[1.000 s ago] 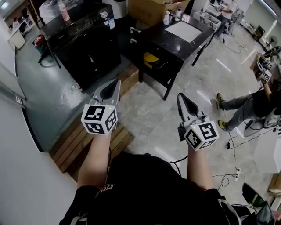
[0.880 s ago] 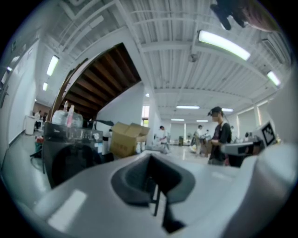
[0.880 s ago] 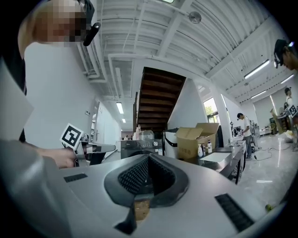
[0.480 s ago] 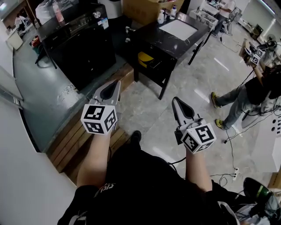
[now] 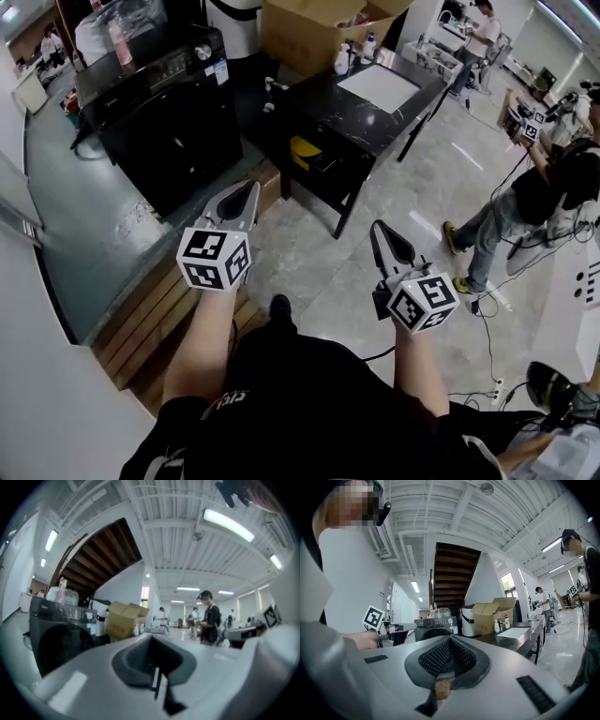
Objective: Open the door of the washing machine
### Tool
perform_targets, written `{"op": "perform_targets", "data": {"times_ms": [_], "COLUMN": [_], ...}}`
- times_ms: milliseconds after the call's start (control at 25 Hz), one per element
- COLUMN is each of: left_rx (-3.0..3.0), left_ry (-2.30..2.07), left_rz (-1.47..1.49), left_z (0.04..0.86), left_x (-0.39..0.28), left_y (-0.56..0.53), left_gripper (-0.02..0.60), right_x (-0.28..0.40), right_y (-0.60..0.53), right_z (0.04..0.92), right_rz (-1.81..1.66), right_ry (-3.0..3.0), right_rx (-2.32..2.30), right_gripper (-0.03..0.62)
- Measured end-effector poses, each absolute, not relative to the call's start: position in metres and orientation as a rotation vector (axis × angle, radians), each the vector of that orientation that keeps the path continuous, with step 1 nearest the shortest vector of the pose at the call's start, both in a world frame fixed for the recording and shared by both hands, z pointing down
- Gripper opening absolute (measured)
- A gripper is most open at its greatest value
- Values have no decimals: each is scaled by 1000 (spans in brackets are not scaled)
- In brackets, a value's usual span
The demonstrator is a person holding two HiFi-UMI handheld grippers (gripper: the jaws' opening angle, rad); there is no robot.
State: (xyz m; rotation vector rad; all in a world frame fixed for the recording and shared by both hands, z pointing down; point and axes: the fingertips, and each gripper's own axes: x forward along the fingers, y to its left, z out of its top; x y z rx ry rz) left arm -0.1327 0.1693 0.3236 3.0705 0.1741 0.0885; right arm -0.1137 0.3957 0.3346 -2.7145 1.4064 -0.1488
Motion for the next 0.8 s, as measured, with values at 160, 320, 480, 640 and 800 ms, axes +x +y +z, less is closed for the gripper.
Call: {"op": "perform_targets", "data": {"times_ms": [160,320,480,640,800], "left_rx": [3060,3075,3062,3076,3098], "left_ry": [172,166,136,128,107], "left_rz": [67,68,101,122,127], "left_z": [320,322,328,329,327], "left_x": [-99,-71,-43,-17,-1], "left_y": [150,129,98,71,46], "left_gripper": [8,8,8,8,8], "right_x": [-83,-49,-14,12,27], "right_y": [375,350,315,272,232], "right_z": [337,341,339,344,352], "right_rz": [-188,-227,-255,-298,-355], "right_ry": [1428,1460,1508,1572,1661], "right_rx": [-2713,-2714,-2713,-2690,-2660], "right_gripper": [-6,-6,-6,-6,-6]}}
